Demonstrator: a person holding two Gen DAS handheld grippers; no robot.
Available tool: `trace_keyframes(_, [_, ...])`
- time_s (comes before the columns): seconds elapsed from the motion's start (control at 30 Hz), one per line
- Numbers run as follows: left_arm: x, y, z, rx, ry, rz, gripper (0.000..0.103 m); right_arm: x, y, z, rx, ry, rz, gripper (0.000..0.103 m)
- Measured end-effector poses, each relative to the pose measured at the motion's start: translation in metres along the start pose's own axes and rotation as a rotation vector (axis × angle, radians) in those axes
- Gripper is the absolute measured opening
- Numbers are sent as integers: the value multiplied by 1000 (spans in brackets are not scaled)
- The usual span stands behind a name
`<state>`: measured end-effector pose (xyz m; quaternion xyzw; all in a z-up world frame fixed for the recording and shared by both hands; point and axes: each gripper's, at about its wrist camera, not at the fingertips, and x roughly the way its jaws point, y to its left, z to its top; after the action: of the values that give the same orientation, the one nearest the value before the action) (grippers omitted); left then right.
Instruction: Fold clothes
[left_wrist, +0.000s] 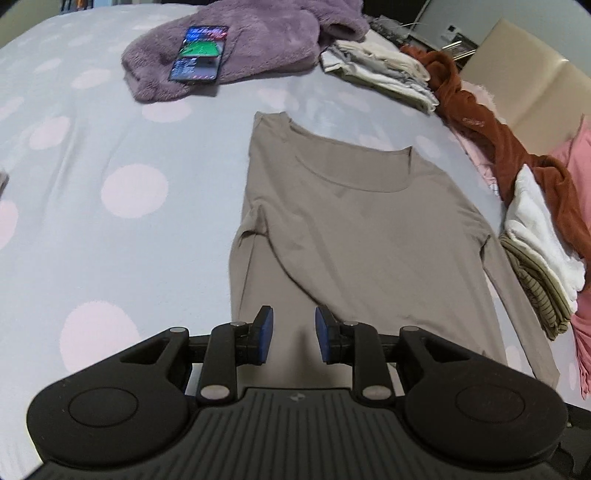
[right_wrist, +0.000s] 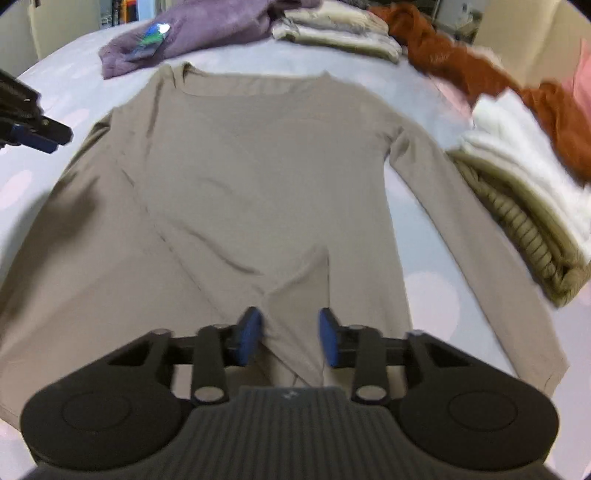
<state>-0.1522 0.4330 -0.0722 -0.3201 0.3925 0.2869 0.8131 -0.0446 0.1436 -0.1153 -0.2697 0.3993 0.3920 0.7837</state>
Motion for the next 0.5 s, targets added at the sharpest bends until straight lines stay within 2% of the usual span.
trace_keyframes(0.17, [21,3,14,59,-44,58,22,-15,-55,-5,222,-19,-230,34])
trace_keyframes(0.23, [30,5,15,86,-50,93,22,-23,-66,-9,246,-51,-251,36])
trace_keyframes(0.27, [35,4,15,97,-47,105,22,-29,-68,-10,244,-82,-218,36])
trace_keyframes(0.33, [41,4,13,113,-45,120,22,-33,-60,-12,186,-131,-83,38])
trace_keyframes(0.43, [43,-2,11,152,-62,142,22,-18,-34,-8,71,-105,31,39])
trace_keyframes(0.5, [46,-5,11,178,-65,161,22,-8,-15,-7,-22,-90,55,39])
